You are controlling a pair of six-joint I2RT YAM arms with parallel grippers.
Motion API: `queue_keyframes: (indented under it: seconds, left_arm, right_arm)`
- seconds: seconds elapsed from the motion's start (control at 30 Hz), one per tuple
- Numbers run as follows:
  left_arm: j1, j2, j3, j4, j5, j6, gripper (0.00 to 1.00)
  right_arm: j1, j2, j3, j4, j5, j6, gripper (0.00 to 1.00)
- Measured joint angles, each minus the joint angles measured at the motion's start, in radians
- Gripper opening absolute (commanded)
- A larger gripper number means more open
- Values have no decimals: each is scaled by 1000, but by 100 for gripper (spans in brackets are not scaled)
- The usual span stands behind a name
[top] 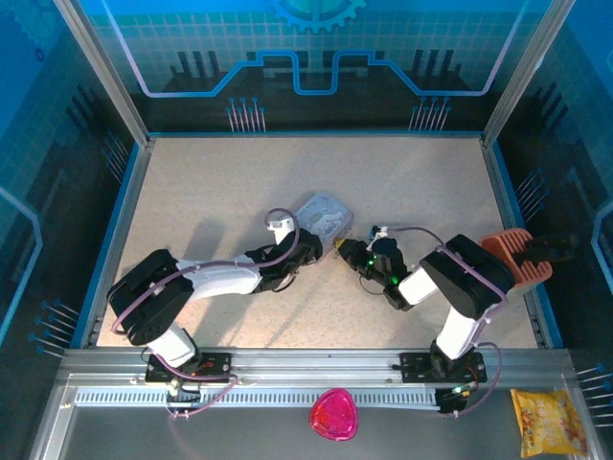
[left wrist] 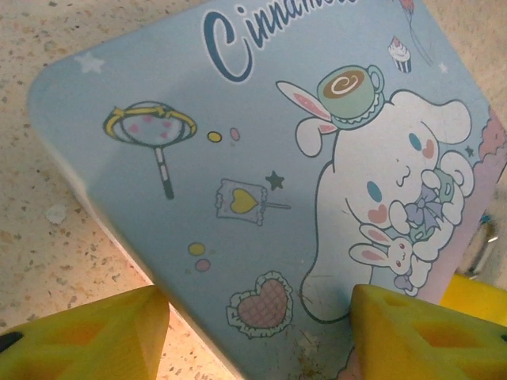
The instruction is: Unlock a padlock with a key
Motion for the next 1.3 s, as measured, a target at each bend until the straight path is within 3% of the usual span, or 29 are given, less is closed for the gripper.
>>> queue_keyframes:
  seconds: [0.13,0.2,0.23,0.47,0.7,1.0,1.3]
  left_arm:
    - [34,-68,-1,-107,75,79,69]
    - [70,-116,-8,-153,114,122,82]
    - [89,-138,-11,-170,127,141,83]
    - [178,-364,-123,-215,165,251,85]
    - [192,-639,-278,-219,163,369,87]
    - [194,-947,-382,-254,75,483,93]
    - [195,-1073,-426,-274,-6,536,99]
  right_arm:
    - [-49,-62,-9,-49,-30,-44,0]
    - [-66,-118,-14,-128,-42,-88,0]
    - [-67,-152,-14,-175,-48,-113,0]
    - [-64,-421,112,-634,-89,-373,0]
    - [-35,-543,208,-995,-132,-585,0]
    - [79,-575,237,-1290,-109,-689,0]
    - [119,-486,237,-1321,-104,-680,0]
